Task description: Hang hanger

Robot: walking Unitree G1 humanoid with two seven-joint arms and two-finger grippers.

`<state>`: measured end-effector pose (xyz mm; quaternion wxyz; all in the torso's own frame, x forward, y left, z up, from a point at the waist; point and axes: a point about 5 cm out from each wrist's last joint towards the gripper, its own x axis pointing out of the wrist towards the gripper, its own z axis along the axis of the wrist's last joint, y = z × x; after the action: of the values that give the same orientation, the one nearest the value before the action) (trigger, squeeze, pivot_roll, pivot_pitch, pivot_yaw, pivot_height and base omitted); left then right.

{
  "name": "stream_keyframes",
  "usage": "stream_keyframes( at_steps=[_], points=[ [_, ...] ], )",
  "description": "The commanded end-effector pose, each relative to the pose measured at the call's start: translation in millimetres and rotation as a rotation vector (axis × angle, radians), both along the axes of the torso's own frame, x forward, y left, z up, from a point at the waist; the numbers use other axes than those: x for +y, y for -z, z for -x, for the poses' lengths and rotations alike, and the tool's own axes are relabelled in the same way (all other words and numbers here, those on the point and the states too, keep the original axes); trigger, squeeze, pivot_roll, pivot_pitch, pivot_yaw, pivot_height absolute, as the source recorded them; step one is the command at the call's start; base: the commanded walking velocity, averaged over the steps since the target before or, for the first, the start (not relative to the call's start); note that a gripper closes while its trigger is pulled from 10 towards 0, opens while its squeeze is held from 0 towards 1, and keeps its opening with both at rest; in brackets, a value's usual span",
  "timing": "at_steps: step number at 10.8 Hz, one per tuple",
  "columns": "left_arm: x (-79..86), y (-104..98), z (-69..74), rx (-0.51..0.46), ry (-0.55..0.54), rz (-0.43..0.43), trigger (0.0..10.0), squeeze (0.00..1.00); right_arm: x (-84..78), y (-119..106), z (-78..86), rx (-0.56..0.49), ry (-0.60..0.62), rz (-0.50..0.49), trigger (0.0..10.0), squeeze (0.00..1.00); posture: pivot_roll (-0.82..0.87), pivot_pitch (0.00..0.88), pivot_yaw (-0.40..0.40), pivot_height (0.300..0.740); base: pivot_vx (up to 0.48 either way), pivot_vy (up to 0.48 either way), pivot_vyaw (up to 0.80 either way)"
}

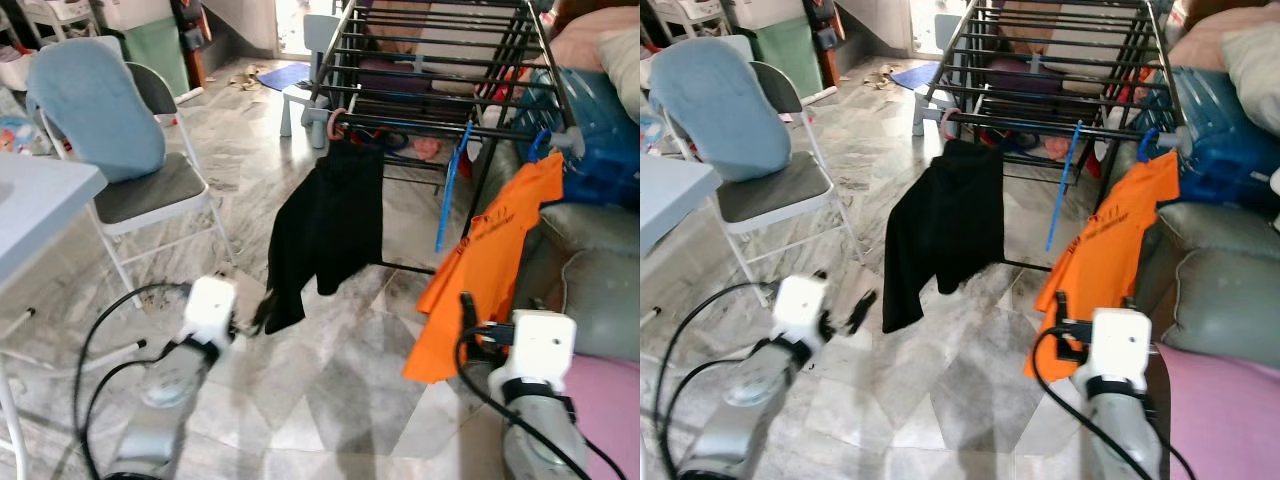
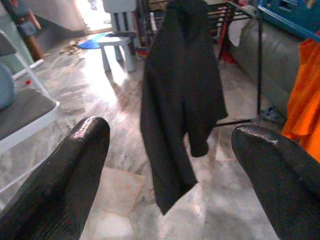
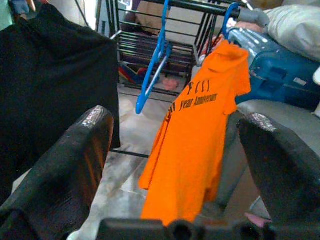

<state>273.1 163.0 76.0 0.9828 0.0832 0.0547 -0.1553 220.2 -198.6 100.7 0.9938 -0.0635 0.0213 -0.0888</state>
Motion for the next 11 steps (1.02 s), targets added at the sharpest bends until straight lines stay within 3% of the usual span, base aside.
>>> stream_keyframes(
  at_steps=[1, 2, 3, 5, 6, 8, 10, 11],
  points=[
    [0.7, -3.9, -4.9, -0.021, 0.007, -0.008, 10.0, 0.0, -3.5, -0.4, -2.5, -0.006, 0.002, -0.002, 10.0, 0.0, 0.09, 0.0, -0.072, 0.74, 0.0, 0.0, 0.0],
    [-3.4, -7.9, -11.4, -0.049, 0.039, -0.017, 10.0, 0.0, -4.5, -1.6, -5.9, -0.007, -0.009, 0.008, 10.0, 0.0, 0.1, 0.0, -0.087, 0.74, 0.0, 0.0, 0.0],
    [-10.4, -23.9, -30.0, -0.111, 0.114, -0.057, 10.0, 0.0, -6.3, -5.6, -14.6, -0.018, -0.031, 0.026, 10.0, 0.0, 0.12, 0.0, -0.12, 0.74, 0.0, 0.0, 0.0],
    [-0.5, -44.3, -53.0, -0.132, 0.182, -0.11, 10.0, 0.0, -11.7, -9.5, -23.7, -0.024, -0.039, 0.034, 10.0, 0.0, 0.15, 0.0, -0.152, 0.74, 0.0, 0.0, 0.0],
    [3.7, -42.7, -51.5, -0.105, 0.19, -0.095, 10.0, 0.0, -13.3, -9.2, -24.6, -0.023, -0.04, 0.034, 10.0, 0.0, 0.15, 0.0, -0.152, 0.74, 0.0, 0.0, 0.0],
    [11.9, -34.4, -28.8, -0.088, 0.087, -0.025, 10.0, 0.0, -14.8, -12.4, -21.6, -0.043, -0.026, 0.025, 10.0, 0.0, 0.16, 0.0, -0.131, 0.74, 0.0, 0.0, 0.0],
    [14.9, -16.2, 4.7, -0.043, -0.075, 0.05, 10.0, 0.0, -23.3, -14.0, -16.9, -0.052, 0.015, 0.018, 10.0, 0.0, 0.17, 0.0, -0.133, 0.74, 0.0, 0.0, 0.0],
    [12.3, -16.5, 7.0, -0.043, -0.067, 0.049, 10.0, 0.0, -24.3, -13.9, -17.0, -0.052, 0.017, 0.018, 10.0, 0.0, 0.17, 0.0, -0.137, 0.74, 0.0, 0.0, 0.0]
  ],
)
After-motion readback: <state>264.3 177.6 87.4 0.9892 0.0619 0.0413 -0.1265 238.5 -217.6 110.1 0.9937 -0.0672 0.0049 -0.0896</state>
